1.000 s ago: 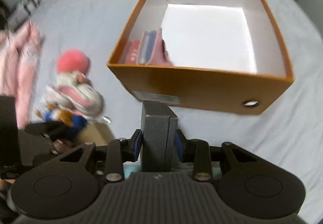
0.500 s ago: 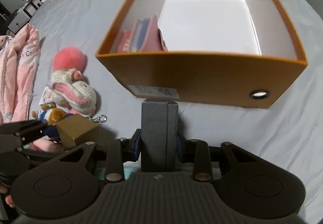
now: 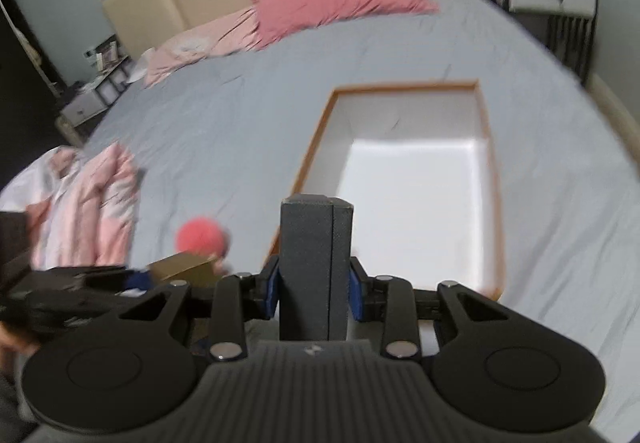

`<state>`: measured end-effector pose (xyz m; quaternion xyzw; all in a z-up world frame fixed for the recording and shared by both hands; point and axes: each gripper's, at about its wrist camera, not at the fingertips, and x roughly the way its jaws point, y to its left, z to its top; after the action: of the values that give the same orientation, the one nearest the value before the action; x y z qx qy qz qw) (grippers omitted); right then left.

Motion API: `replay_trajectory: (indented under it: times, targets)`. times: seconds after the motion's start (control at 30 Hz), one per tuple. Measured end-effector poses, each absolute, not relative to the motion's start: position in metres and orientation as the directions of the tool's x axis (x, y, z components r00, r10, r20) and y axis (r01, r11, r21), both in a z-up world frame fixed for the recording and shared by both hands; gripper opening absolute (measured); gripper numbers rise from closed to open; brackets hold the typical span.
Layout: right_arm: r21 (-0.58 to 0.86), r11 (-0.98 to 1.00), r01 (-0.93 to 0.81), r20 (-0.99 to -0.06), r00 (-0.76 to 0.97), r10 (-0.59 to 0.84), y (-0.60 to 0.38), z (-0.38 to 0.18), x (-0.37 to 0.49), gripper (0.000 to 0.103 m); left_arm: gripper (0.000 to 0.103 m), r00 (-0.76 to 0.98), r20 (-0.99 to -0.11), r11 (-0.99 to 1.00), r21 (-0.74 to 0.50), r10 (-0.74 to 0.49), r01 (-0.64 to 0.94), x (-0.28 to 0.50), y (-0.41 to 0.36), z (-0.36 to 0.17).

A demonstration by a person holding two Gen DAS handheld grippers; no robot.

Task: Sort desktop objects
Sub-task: 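Carry the grey card box and gold box over the orange box with both tools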

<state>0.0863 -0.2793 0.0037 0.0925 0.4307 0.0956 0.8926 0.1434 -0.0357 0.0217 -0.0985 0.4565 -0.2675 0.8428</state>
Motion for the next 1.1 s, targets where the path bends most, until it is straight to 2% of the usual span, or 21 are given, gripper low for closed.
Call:
replay_trajectory:
  times: [0.13, 0.27, 0.47, 0.77, 1.07, 1.1]
  targets:
    - [0.267, 0.963, -0.048, -0.834, 0.488, 0.256, -0.286, -0.022, 0.143, 0.035, 0.072, 0.450, -0.708, 0.835, -0.404, -0.545, 0.374, 0.167, -0.051, 0.026]
    - [0.210, 0.976, -0.057, -0.908, 0.359, 0.216, -0.279, -0.057, 0.187, 0.035, 0.072, 0.435, -0.711, 0.831, -0.427, -0.553, 0.358, 0.186, -0.056, 0.023]
    - [0.177, 0.981, -0.081, -0.959, 0.209, 0.190, -0.269, -0.097, 0.217, 0.035, 0.072, 0.422, -0.706, 0.821, -0.449, -0.568, 0.354, 0.199, -0.056, 0.014]
    - [0.249, 0.967, -0.049, -0.965, 0.076, 0.253, -0.267, -0.127, 0.233, 0.036, 0.072, 0.418, -0.710, 0.822, -0.453, -0.567, 0.346, 0.210, -0.056, 0.008]
    - [0.383, 0.923, 0.029, -0.922, 0.076, 0.380, -0.291, -0.126, 0.227, 0.042, 0.072, 0.404, -0.709, 0.814, -0.467, -0.578, 0.345, 0.214, -0.058, 0.006]
    - [0.391, 0.920, 0.037, -0.918, 0.084, 0.387, -0.294, -0.125, 0.225, 0.045, 0.072, 0.404, -0.709, 0.814, -0.466, -0.578, 0.346, 0.215, -0.059, 0.006]
